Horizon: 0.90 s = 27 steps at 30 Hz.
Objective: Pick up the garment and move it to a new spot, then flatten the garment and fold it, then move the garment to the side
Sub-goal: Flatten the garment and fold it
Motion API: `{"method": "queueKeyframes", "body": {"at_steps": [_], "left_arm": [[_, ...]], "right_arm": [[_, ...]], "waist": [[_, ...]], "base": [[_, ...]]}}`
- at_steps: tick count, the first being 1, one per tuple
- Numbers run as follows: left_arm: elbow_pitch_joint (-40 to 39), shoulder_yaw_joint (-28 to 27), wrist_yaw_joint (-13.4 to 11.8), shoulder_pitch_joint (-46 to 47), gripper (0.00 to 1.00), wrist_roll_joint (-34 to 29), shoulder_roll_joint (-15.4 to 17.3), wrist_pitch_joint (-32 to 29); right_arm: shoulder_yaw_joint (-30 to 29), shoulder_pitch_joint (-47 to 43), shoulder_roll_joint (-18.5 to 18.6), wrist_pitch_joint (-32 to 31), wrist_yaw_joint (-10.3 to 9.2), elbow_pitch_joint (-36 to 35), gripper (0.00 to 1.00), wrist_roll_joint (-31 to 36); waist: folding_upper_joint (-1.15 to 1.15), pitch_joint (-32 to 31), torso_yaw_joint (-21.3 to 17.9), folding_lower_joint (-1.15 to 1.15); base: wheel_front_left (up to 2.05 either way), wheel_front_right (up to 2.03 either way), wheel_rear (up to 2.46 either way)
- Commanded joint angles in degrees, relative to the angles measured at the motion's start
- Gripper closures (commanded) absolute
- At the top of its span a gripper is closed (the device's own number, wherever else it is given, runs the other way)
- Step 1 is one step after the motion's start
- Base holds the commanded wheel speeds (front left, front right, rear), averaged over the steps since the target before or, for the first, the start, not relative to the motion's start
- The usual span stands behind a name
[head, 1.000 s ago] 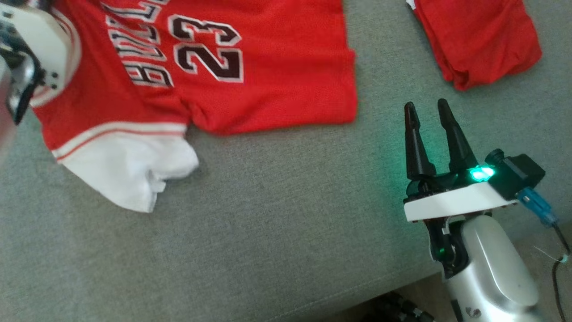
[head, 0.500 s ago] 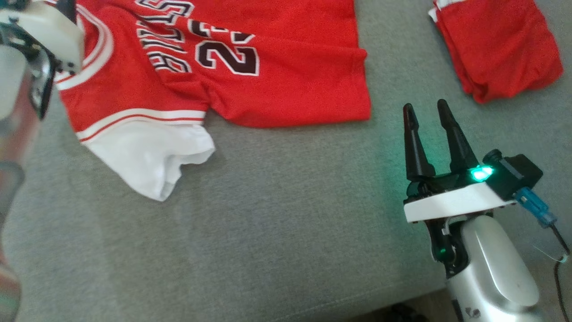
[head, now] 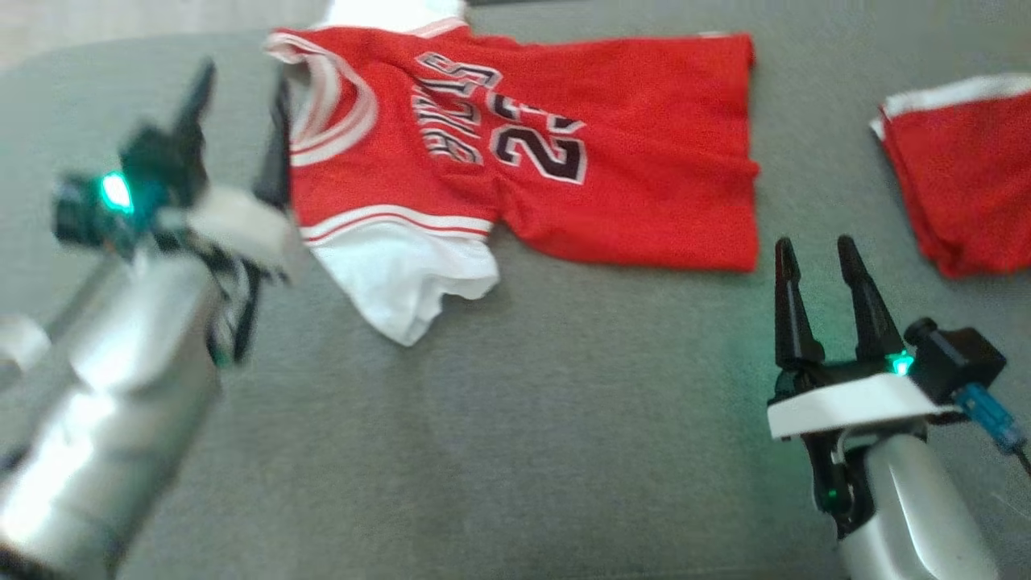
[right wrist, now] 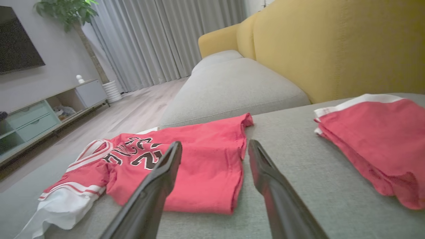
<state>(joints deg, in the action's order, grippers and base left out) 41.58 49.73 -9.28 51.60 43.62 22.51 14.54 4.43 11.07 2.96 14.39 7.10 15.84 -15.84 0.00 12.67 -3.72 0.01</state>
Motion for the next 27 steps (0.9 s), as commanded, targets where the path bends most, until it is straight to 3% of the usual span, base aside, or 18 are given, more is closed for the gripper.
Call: {"method": "queueKeyframes", "body": {"at_steps": [1, 7, 11, 17, 23, 27], "left_arm": [[-2.5, -3.0, -1.0, -0.9, 0.00, -0.5, 2.3, 0.4], [-17.8, -8.9, -7.1, -17.3, 0.00, -3.2, 2.0, 0.4], [-23.2, -11.2, -8.6, -25.9, 0.00, -3.6, 0.4, 0.4], [-23.4, -10.8, -6.8, -27.4, 0.00, -4.1, -0.8, 0.1], [-18.4, -7.4, -2.1, -24.9, 0.00, -1.6, -4.4, -6.0], [-14.7, -5.9, -1.3, -23.7, 0.00, -1.5, -5.5, -8.5]], "right_arm": [[1.1, 0.4, -0.1, 0.6, 0.39, -1.6, 0.00, 0.4], [-0.6, -2.1, -0.1, 0.6, 0.39, -1.2, 0.00, 0.4], [-1.0, -2.8, -0.1, 0.6, 0.39, -1.1, 0.00, 0.5], [-0.2, -2.1, -0.1, 0.1, 0.39, -1.4, 0.00, 0.6], [1.2, -1.3, -0.1, 0.0, 0.39, -1.6, 0.00, 0.2], [1.3, -0.9, -0.1, 0.1, 0.39, -1.5, 0.00, 0.1]], "waist": [[0.00, -3.2, 3.6, -0.01], [0.00, -5.0, 7.3, -0.01], [0.00, -5.1, 8.4, -0.01], [0.00, -4.3, 7.9, -0.01], [0.00, -1.8, 4.7, -0.01], [0.00, -0.8, 3.1, -0.01]], "base": [[0.00, 0.00, 0.00], [0.00, 0.00, 0.00], [0.00, 0.00, 0.00], [0.00, 0.00, 0.00], [0.00, 0.00, 0.00], [0.00, 0.00, 0.00]]}}
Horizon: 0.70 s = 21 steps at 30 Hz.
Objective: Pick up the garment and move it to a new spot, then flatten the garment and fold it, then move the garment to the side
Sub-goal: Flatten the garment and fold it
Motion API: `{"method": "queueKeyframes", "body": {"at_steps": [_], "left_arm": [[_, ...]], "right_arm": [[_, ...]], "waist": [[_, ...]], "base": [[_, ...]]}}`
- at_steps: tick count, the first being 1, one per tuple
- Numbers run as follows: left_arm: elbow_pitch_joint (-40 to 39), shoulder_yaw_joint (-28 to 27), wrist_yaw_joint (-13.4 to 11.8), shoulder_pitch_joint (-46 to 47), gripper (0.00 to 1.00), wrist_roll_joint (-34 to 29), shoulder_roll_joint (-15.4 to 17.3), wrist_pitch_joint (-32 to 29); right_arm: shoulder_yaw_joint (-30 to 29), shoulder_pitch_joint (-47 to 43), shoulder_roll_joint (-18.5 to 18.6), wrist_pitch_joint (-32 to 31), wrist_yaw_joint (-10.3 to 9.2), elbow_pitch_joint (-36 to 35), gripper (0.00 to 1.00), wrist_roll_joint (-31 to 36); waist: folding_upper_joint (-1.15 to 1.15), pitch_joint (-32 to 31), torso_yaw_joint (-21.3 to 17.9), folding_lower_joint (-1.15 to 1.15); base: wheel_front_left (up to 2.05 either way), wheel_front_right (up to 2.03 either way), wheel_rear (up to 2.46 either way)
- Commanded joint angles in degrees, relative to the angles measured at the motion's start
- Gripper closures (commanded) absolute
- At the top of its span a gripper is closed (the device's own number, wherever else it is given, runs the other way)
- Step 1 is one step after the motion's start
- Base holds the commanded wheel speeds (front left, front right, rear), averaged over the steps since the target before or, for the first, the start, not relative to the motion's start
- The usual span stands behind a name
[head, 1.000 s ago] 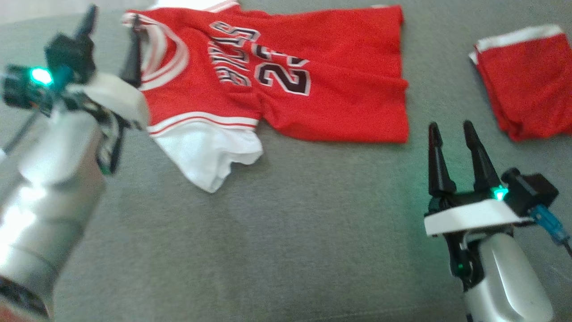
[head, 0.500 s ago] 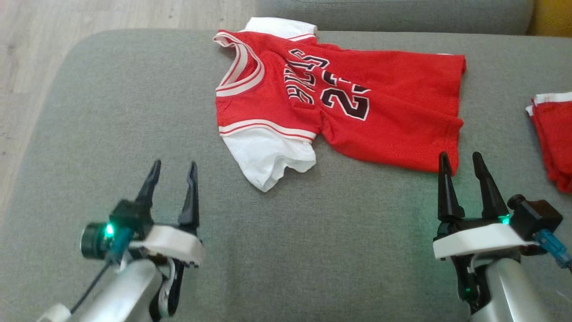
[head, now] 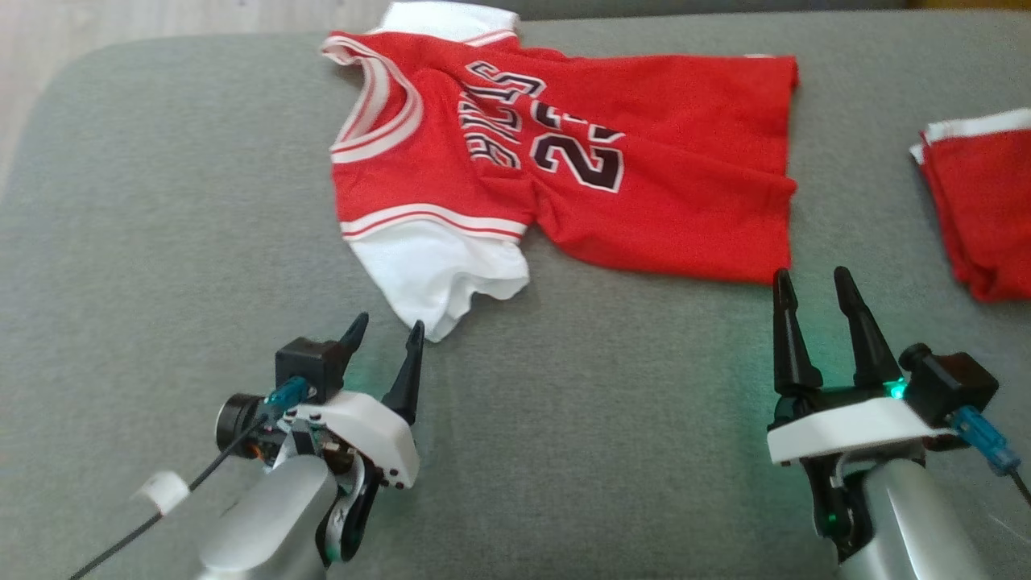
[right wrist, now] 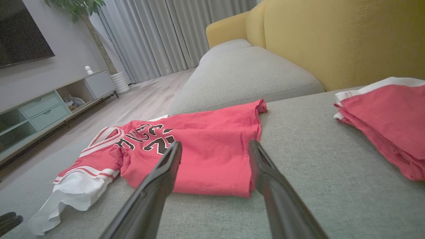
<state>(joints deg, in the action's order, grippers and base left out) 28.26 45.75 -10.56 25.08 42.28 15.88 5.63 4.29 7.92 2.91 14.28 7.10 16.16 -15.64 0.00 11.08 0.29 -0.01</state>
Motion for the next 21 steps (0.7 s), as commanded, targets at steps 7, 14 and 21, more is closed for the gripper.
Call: {"method": "queueKeyframes", "body": {"at_steps": [7, 14, 21], "left_arm": [[5.7, -2.2, -0.2, 4.9, 0.00, 0.9, -0.7, -1.0], [9.2, -3.0, 1.3, 5.8, 0.00, 2.5, -1.7, -0.4], [10.2, -3.0, 4.2, 6.2, 1.00, 3.6, -2.6, 1.0]], "right_arm": [[1.9, 2.8, 0.0, 0.4, 0.39, -1.5, 0.00, -0.3], [2.8, 2.7, 0.0, 0.6, 0.39, -1.0, 0.00, -1.1], [2.4, 3.2, 0.0, 0.7, 0.39, -0.4, 0.00, -1.3]], "waist": [[0.00, 2.1, -3.7, 0.01], [0.00, 2.7, -4.8, 0.01], [0.00, 2.1, -5.0, 0.01]], "base": [[0.00, 0.00, 0.00], [0.00, 0.00, 0.00], [0.00, 0.00, 0.00]]}}
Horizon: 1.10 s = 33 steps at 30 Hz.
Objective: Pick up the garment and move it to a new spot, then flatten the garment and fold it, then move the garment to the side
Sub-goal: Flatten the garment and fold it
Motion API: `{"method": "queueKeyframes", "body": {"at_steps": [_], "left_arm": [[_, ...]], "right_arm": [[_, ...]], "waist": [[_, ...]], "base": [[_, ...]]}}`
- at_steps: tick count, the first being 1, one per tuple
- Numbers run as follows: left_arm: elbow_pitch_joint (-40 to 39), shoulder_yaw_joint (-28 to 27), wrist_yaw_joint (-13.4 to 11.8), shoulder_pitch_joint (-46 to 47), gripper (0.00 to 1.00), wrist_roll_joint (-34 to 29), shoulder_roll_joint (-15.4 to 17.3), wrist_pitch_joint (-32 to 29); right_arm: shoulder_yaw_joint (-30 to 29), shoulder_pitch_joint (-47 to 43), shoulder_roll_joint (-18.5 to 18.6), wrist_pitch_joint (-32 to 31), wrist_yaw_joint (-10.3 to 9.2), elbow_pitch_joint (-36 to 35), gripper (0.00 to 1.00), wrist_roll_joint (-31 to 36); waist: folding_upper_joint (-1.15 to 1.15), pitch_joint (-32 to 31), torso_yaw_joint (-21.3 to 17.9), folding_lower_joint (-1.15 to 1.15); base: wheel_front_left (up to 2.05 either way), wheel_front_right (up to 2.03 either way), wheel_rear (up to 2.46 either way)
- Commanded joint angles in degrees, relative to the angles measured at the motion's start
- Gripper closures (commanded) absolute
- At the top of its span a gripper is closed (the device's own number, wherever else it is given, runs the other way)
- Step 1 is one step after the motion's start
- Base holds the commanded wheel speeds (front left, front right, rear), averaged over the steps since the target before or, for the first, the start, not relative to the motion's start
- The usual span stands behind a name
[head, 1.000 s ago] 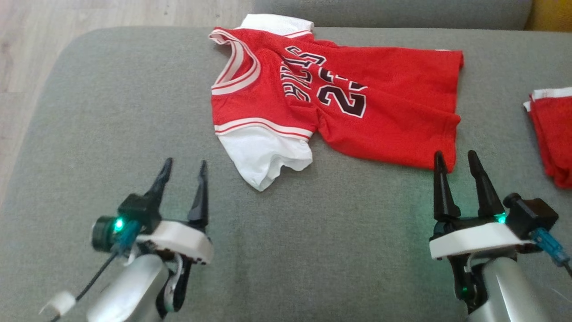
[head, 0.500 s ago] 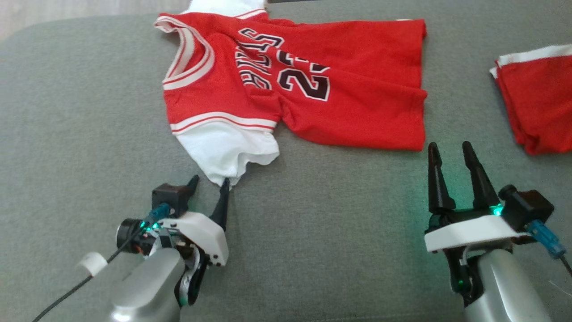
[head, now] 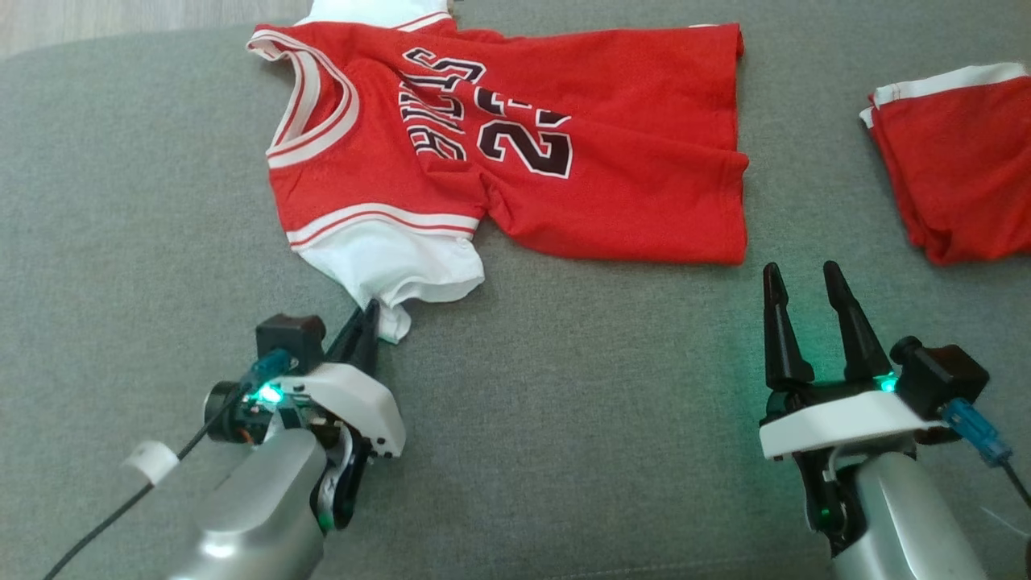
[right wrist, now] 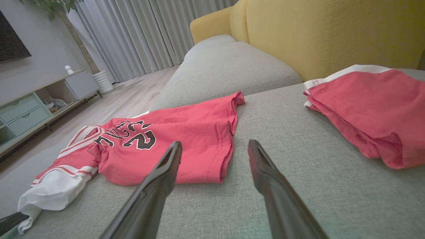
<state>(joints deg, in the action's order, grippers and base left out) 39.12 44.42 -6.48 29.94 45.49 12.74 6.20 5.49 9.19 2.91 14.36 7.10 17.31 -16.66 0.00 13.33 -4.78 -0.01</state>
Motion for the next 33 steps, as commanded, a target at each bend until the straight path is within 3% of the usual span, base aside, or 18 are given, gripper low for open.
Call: {"method": "queueKeyframes", "body": {"at_steps": [1, 5, 16, 23, 33], "left_arm": [[-0.9, -1.8, 0.4, 1.4, 1.00, 0.5, 0.4, 1.2], [-2.1, -2.9, 1.0, 1.0, 1.00, 0.5, 0.4, 5.0], [-12.4, -8.8, -2.2, -1.8, 1.00, -5.3, 3.2, 8.8], [-17.5, -11.7, -2.2, -4.1, 1.00, -9.4, 2.5, 8.8], [-20.0, -14.9, -0.5, -5.5, 1.00, -13.4, 0.1, 8.8]], "right_arm": [[1.1, 1.8, 0.0, 0.6, 0.39, -1.3, 0.00, -0.2], [0.5, 1.4, 0.0, 0.6, 0.39, -0.4, 0.00, -0.1], [-3.6, 4.8, 0.0, -5.3, 0.39, 6.6, 0.00, 4.6], [-5.9, 10.9, 0.0, -7.5, 0.39, 15.6, 0.00, 3.2], [-8.8, 18.2, 0.0, -8.0, 0.39, 32.0, 0.00, 10.9]], "waist": [[0.00, -0.4, 0.2, 0.01], [0.00, -1.6, 0.9, 0.01], [0.00, -2.7, 5.0, 0.01], [0.00, -2.1, 7.2, 0.01], [0.00, -1.3, 9.5, 0.01]], "base": [[0.00, 0.00, 0.00], [0.00, 0.00, 0.00], [0.00, 0.00, 0.00], [0.00, 0.00, 0.00], [0.00, 0.00, 0.00]]}}
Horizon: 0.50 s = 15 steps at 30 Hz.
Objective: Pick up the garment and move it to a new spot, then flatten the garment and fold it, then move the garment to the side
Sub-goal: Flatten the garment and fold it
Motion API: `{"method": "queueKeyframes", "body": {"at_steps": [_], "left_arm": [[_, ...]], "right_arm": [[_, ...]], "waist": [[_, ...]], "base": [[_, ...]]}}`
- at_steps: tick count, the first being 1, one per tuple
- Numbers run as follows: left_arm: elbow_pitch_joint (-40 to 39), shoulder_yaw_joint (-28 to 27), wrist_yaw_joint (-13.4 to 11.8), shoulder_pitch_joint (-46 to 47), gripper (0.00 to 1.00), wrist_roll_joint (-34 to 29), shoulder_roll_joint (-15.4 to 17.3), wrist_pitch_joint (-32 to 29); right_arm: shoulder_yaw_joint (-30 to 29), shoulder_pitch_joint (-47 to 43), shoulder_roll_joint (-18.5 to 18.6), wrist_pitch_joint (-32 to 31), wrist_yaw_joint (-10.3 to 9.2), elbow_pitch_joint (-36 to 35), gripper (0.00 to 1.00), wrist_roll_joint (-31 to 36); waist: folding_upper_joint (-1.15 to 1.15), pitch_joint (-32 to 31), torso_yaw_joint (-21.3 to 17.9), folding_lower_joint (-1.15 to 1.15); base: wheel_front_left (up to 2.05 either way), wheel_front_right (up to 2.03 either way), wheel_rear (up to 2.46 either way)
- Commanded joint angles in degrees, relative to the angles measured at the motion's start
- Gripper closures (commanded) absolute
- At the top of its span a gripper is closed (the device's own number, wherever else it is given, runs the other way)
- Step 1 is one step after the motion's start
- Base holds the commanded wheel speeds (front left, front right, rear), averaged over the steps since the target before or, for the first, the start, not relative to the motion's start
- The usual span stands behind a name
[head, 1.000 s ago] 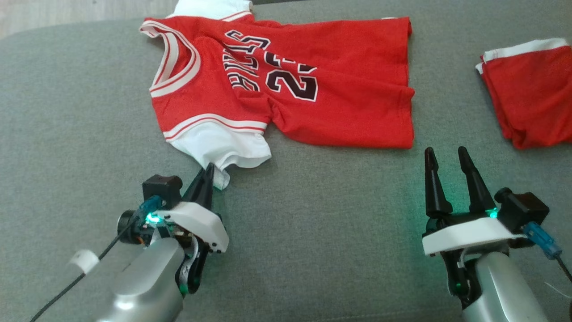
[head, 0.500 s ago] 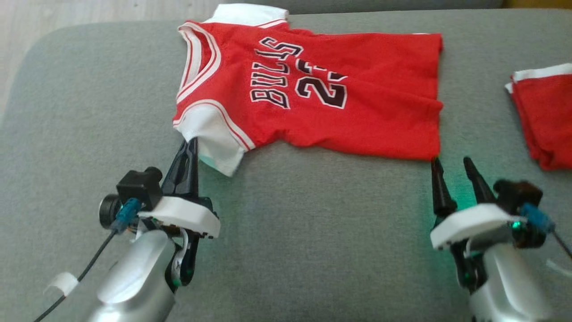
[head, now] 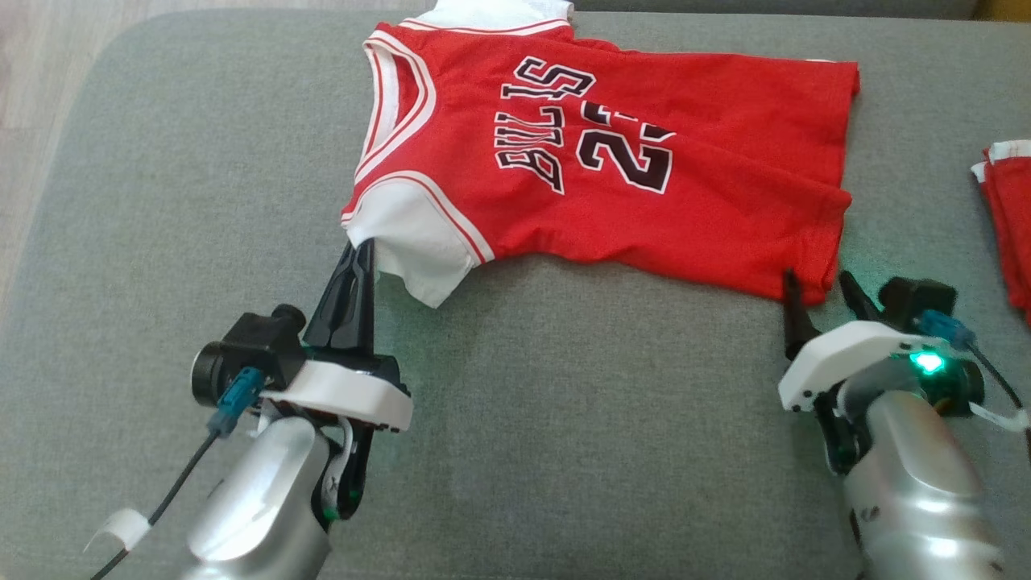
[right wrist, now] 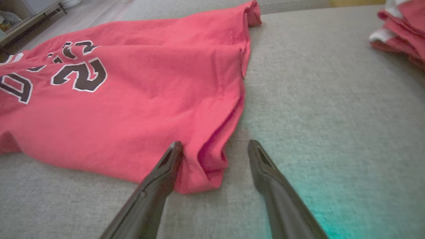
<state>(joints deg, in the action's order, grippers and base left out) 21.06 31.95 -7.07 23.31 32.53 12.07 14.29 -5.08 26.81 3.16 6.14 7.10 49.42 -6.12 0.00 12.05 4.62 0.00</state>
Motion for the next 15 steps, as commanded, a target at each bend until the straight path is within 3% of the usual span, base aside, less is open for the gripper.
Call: {"method": "queueKeyframes", "body": {"at_steps": [1, 2, 3, 4, 5, 10, 15], "left_arm": [[-1.9, -2.7, 0.3, 1.1, 1.00, -0.7, 0.6, 0.7], [-1.7, -3.0, 0.4, 1.0, 1.00, -0.9, 0.5, 0.7], [-1.6, -3.3, 0.6, 0.9, 1.00, -1.2, 0.4, 0.7], [-1.4, -3.6, 0.7, 0.8, 1.00, -1.4, 0.3, 0.7], [-1.2, -4.0, 0.8, 0.6, 1.00, -1.6, 0.2, 0.7], [-0.8, -6.7, 1.2, -0.3, 1.00, -1.7, 0.2, 0.7], [-2.1, -10.7, 1.8, -0.3, 1.00, -1.1, 0.7, 0.7]], "right_arm": [[2.4, 0.9, -0.3, 0.4, 0.39, 0.8, 0.00, 0.8], [3.3, 1.1, -0.3, 0.7, 0.39, 1.6, 0.00, 0.8], [4.3, 1.3, -0.3, 1.1, 0.39, 2.2, 0.29, 0.6], [5.2, 1.4, -0.3, 1.6, 0.39, 2.6, 0.82, 0.3], [6.0, 1.5, -0.3, 2.4, 0.39, 2.9, 1.00, -0.2], [7.4, 1.8, -0.3, 6.2, 0.39, 2.2, 1.00, -2.9], [8.6, 1.5, -0.3, 8.0, 0.39, -2.8, 1.00, -6.0]], "waist": [[0.00, 0.0, 0.1, 0.00], [0.00, -0.1, 0.1, 0.00], [0.00, -0.2, 0.1, 0.00], [0.00, -0.4, 0.0, 0.00], [0.00, -0.6, -0.2, 0.00], [0.00, -2.7, -1.3, 0.00], [0.00, -5.1, -2.5, 0.00]], "base": [[0.00, 0.00, 0.00], [0.00, 0.00, 0.00], [0.00, 0.00, 0.00], [0.00, 0.00, 0.00], [0.00, 0.00, 0.00], [0.00, 0.00, 0.00], [0.00, 0.00, 0.00]]}}
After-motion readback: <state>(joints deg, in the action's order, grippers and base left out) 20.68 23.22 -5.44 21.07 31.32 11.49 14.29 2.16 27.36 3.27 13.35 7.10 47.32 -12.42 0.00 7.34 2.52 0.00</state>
